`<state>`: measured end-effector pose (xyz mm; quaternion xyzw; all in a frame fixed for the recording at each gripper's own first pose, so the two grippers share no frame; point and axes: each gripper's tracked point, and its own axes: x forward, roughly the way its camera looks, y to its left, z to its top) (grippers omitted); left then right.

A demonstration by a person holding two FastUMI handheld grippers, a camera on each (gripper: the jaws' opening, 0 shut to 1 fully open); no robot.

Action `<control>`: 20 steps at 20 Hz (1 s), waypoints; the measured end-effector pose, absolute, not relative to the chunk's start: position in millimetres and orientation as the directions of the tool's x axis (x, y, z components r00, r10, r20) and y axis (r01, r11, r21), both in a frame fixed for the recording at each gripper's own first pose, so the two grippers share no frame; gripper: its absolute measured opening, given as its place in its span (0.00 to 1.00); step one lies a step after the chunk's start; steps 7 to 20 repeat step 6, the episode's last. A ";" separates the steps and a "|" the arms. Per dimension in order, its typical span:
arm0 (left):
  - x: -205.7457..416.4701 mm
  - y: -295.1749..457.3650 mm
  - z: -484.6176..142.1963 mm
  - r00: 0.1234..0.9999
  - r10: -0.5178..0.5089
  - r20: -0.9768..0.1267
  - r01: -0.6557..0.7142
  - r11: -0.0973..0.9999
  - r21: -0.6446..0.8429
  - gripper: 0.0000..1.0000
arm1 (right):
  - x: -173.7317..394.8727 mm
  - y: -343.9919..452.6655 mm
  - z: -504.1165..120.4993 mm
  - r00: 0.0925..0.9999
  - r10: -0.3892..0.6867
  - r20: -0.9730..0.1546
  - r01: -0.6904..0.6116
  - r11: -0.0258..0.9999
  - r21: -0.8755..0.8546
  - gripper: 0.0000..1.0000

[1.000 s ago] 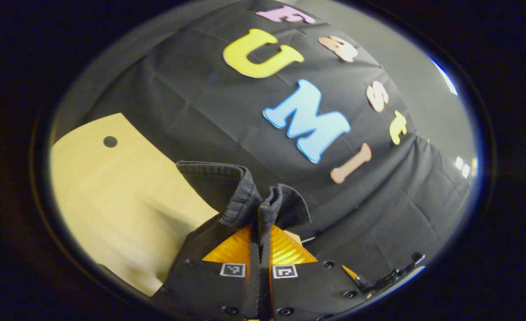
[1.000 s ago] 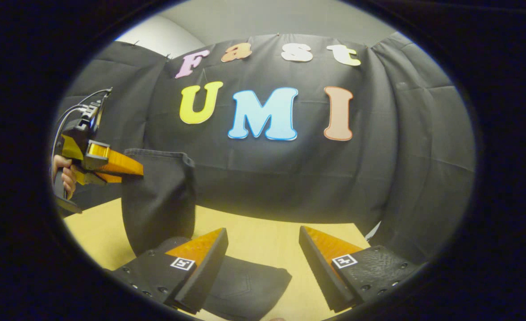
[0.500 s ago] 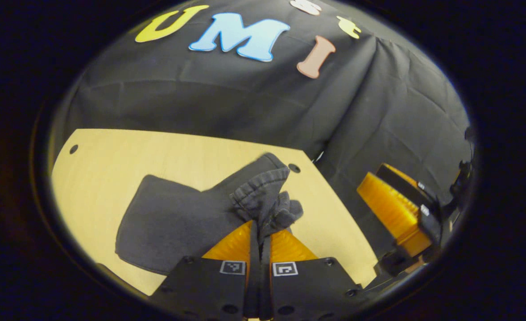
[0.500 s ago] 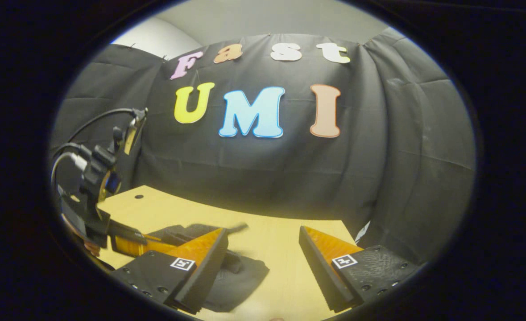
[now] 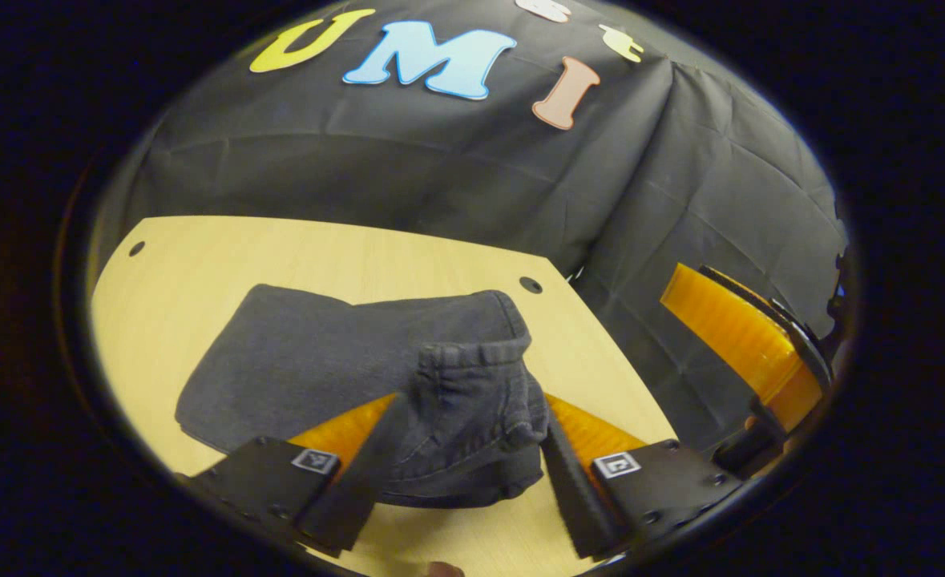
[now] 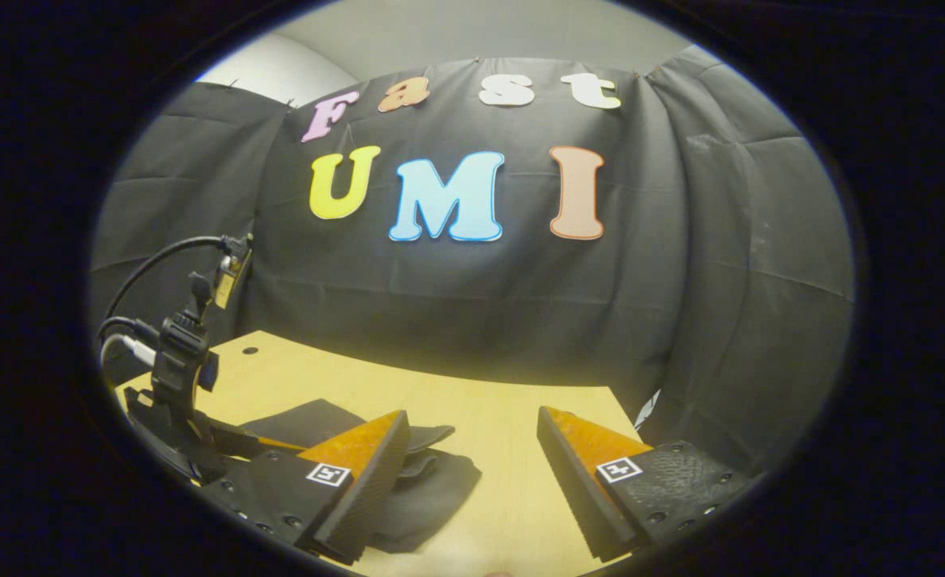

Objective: Grasp the waist and the cuffs of the jeans and fold them to make the two legs overlap; first hold the waist and fold one-third of the jeans toward the cuffs, then hold the cuffs and fold the remaining one-third in the same direction to finish folding.

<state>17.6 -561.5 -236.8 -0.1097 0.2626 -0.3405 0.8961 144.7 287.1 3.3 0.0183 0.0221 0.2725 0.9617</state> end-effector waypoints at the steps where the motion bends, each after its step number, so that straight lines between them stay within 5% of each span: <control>1: 15.1 -555.5 -227.5 0.652 -0.657 -0.379 0.559 0.754 -0.345 1.00 | 142.8 285.4 4.4 0.854 0.520 -0.029 -0.519 0.854 0.042 0.95; 6: 2.8 -517.0 -149.2 0.735 -0.636 -0.236 0.589 0.770 -0.244 0.99 | 127.4 275.3 14.6 0.864 0.503 0.015 -0.504 0.863 0.034 0.95; 20: 2.8 -517.0 -149.2 0.735 -0.636 -0.236 0.589 0.770 -0.244 0.99 | 127.4 275.3 14.6 0.864 0.503 0.015 -0.504 0.863 0.034 0.95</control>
